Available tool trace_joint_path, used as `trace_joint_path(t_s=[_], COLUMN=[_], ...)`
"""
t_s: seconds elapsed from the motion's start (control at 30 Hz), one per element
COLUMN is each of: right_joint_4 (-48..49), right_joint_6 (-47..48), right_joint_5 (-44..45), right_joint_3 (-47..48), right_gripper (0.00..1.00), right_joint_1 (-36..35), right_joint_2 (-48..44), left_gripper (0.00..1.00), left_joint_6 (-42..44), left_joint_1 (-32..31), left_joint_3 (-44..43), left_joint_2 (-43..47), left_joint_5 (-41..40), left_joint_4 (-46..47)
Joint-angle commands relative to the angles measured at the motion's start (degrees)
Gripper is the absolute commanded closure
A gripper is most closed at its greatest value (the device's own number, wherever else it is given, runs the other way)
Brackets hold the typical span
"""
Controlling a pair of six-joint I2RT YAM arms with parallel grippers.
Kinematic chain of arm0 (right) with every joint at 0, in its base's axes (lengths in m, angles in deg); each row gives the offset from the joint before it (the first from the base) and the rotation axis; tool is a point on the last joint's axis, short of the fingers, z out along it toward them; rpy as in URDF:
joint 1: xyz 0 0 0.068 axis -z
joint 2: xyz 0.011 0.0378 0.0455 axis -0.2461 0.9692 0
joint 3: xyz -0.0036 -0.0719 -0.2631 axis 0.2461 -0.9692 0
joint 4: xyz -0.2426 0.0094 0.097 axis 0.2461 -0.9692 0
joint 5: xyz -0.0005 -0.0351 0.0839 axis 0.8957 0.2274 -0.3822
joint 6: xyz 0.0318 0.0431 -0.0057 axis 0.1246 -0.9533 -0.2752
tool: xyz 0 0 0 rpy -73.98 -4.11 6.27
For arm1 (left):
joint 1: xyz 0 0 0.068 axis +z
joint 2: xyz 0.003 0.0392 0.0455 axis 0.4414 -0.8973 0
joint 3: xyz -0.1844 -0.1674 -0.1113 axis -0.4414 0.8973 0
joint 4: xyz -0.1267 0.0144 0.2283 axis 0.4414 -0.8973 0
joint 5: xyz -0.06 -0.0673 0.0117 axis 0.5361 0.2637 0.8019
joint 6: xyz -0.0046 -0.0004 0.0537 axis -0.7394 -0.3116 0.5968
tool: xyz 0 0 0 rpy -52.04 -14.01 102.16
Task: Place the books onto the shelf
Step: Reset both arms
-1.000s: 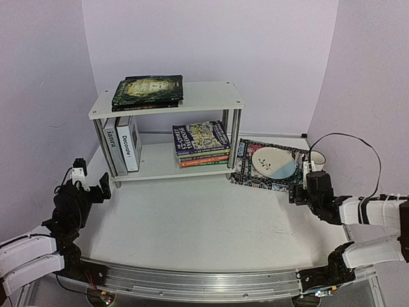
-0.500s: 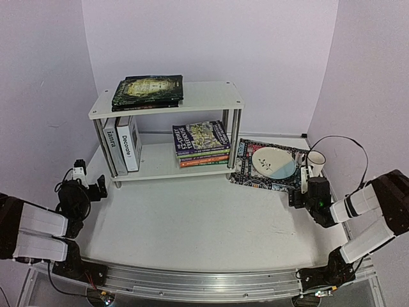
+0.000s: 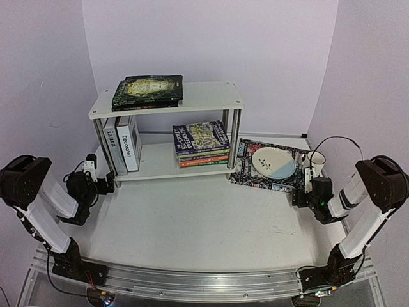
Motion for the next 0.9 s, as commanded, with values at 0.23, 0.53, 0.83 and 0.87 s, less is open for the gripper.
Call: trace_joint_path(t_s=[0.23,0.53,0.83,0.87], right_joint_4=[0.16,0.03,-0.01,-0.01], right_joint_6=[-2.7,-2.7,-2.7,-2.7], right_joint_5=[-2.58,-2.67,-2.67,-2.67], right_joint_3=[2.72,2.74,2.77,2.79], right_gripper=[0.02,0.02,0.02,0.02], right_joint_1=[1.38,1.43,1.38,1.38], right_joint_2=[0.52,0.43,0.43,0.43], left_gripper=[0.0,0.0,0.0,0.0], left_joint_6=[-0.32,-0.27,-0.27,-0.27], left_joint_1=[3.11,2.99,3.02,3.02], left_joint_3=[-7.0,-6.53,-6.97,-6.92], left_joint_2=[-4.83,-4.4,-4.75,-4.68], left_joint_5=[3.51,3.34,3.5,3.51], left_joint_4=[-1.45,-1.45,-1.45,-1.51])
